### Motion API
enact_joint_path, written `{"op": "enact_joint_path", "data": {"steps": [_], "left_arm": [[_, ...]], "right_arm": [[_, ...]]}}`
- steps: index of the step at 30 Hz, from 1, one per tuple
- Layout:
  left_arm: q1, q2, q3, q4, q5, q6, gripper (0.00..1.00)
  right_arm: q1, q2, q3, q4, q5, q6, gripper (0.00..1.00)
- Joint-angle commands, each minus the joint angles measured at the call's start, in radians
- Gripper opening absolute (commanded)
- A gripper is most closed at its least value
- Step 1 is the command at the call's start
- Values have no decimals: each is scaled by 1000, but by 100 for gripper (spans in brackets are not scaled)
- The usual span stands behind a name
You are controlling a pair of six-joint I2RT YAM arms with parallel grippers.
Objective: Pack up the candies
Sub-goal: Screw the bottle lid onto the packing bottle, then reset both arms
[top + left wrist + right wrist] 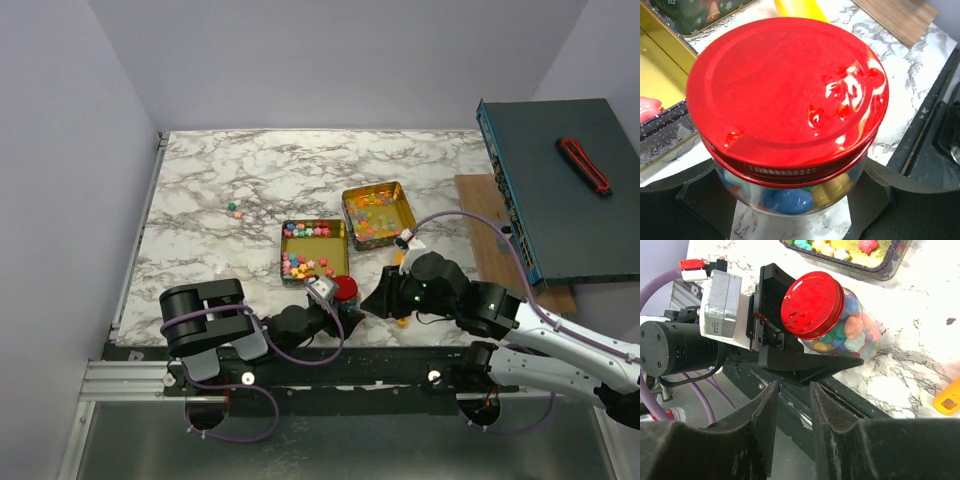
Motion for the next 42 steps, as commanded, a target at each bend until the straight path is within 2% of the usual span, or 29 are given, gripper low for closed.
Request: {"op": "enact_joint_path", "data": {"steps": [1,7,12,13,14,24,35,42], "left_arm": [[9,-40,32,-220,-58,85,61],[8,-46,62,-258,-78,140,68],[3,-56,68,-282,-85,148,79],[2,-60,67,-290,-90,148,97],[1,-65,64,-296,-92,146,99],[-32,-166,41,-391,-123,126,99],[-89,-375,31,-624,-175,116,99],[-100,-540,19,-800,-149,90,99]], "right_arm": [[6,-36,-2,-33,54,-12,36],[6,-72,-9,-56,87,-15,37],[6,-95,-12,-79,102,-18,38],[7,-97,-11,-82,105,-20,38],[6,-98,-12,-84,106,-20,38],[6,-102,-21,-85,116,-34,39],[6,-94,-12,-81,125,-43,39],[6,-74,9,-86,139,-53,43]]}}
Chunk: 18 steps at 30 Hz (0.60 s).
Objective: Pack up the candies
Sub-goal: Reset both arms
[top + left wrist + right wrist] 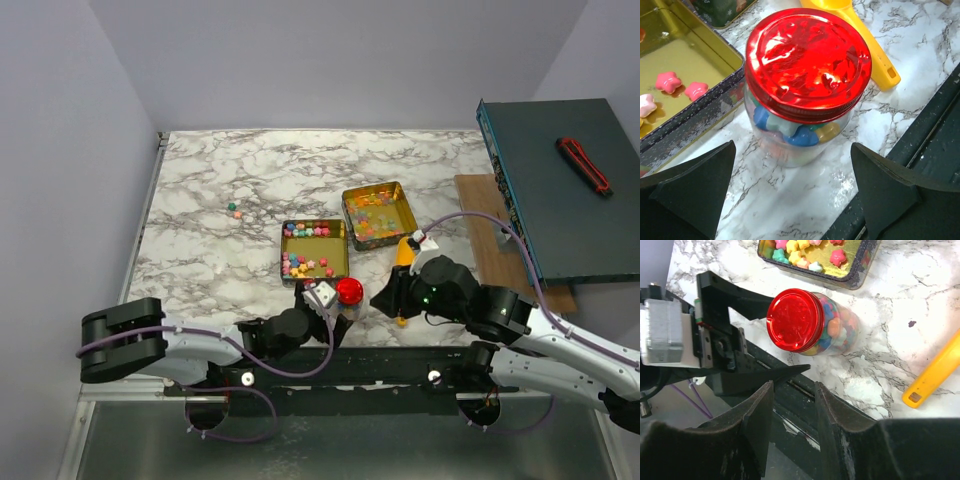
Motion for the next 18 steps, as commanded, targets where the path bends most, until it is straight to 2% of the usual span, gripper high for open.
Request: {"op": "enact_joint_path", "data": {"steps": [1,10,16,18], "left_arm": [[-6,-120,-15,-176,0,-31,99],[-7,-396,28,-494,84,-70,99],[-6,-561,109,-758,72,-108,99],[-4,-590,157,-862,47,-133,99]], "right_arm": [[6,11,23,-20,45,-25,44],[6,43,86,-58,128,-33,54],[6,52,104,-60,205,-7,72],[6,63,123,-71,226,-3,83]]}}
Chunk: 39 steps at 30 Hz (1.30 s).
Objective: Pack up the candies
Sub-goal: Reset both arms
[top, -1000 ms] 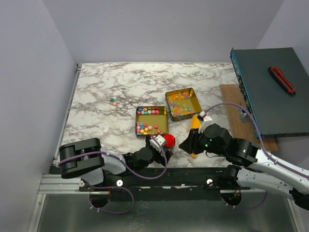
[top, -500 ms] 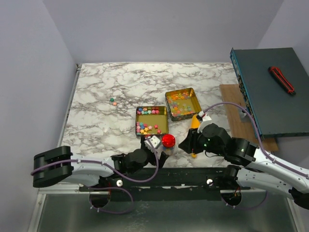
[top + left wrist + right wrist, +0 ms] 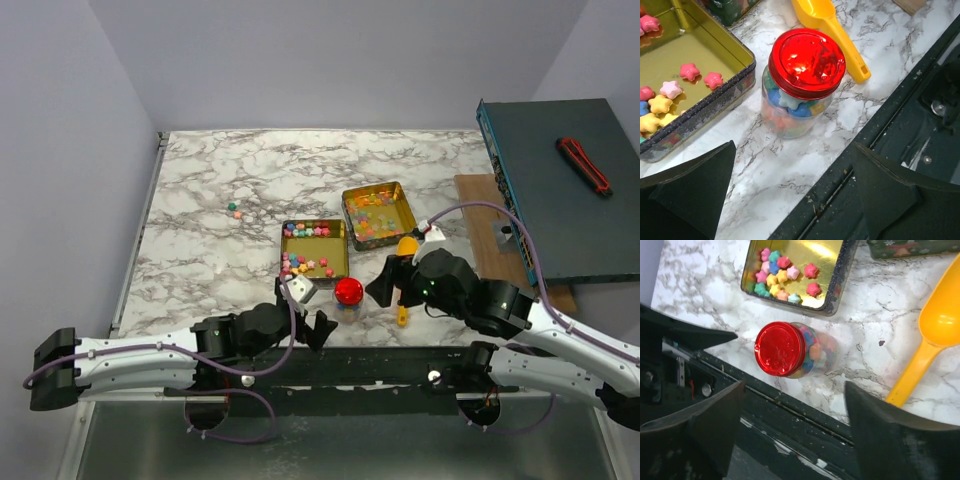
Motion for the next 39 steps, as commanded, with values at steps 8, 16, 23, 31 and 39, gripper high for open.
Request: {"op": "enact_joint_path", "data": {"steps": [8,16,23,31,39], "left_arm": [[0,-67,398,-644,-47,-74,99],[34,-1,608,-794,-68,-8,99],[274,-5,755,-810,120,71,99],[501,53,885,-795,220,146,99],[776,80,882,-710,422,119,99]], "right_arm": [[6,43,120,-18,166,-34,100],[7,77,194,-19,198,-132,100],[6,130,317,-9,175,-225,100],[2,240,484,-21,238,-343,100],[-284,308,581,0,36,-419,100]]}}
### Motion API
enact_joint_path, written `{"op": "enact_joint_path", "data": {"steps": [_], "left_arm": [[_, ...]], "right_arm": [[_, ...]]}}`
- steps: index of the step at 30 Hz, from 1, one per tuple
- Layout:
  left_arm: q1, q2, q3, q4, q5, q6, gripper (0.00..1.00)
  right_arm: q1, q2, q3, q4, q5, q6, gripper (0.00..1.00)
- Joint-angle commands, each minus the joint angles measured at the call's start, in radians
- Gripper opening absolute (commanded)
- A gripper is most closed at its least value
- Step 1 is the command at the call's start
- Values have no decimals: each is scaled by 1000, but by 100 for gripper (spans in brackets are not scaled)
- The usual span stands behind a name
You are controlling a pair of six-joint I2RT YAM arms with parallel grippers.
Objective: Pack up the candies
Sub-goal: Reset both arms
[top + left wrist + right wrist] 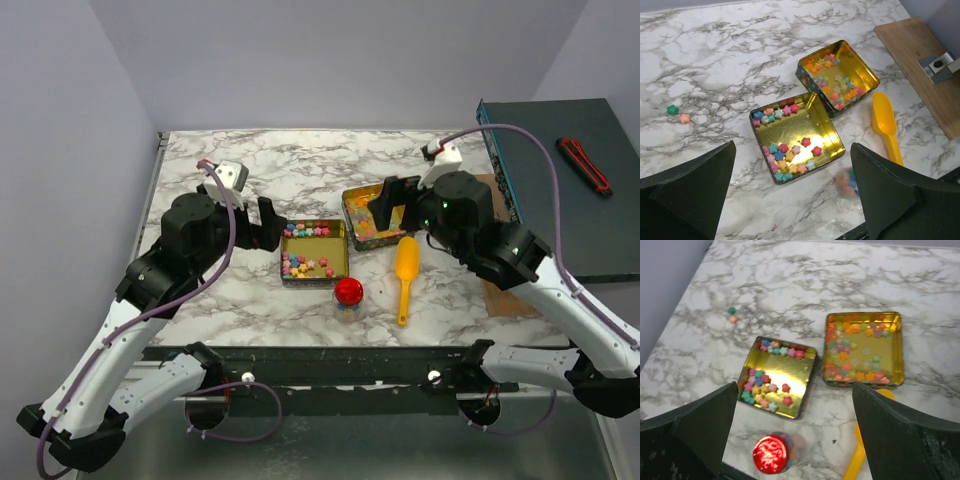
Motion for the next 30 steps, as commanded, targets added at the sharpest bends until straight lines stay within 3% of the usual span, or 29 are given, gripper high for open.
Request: {"op": "enact_joint_path", "data": {"steps": [1,4,19,30], "left_arm": [[120,5,-1,54,156,-2,99],[156,-25,-48,100,150,-10,99],[161,-382,-329,229,154,-5,99],[183,-364,-381,243,152,3,99]], "right_arm": [[-211,14,36,18,-160,-62,100],[-321,4,7,32,-246,-54,100],[-325,-210,-220,131,-299,-68,100],[-325,-235,-221,128,-363,-81,100]]}}
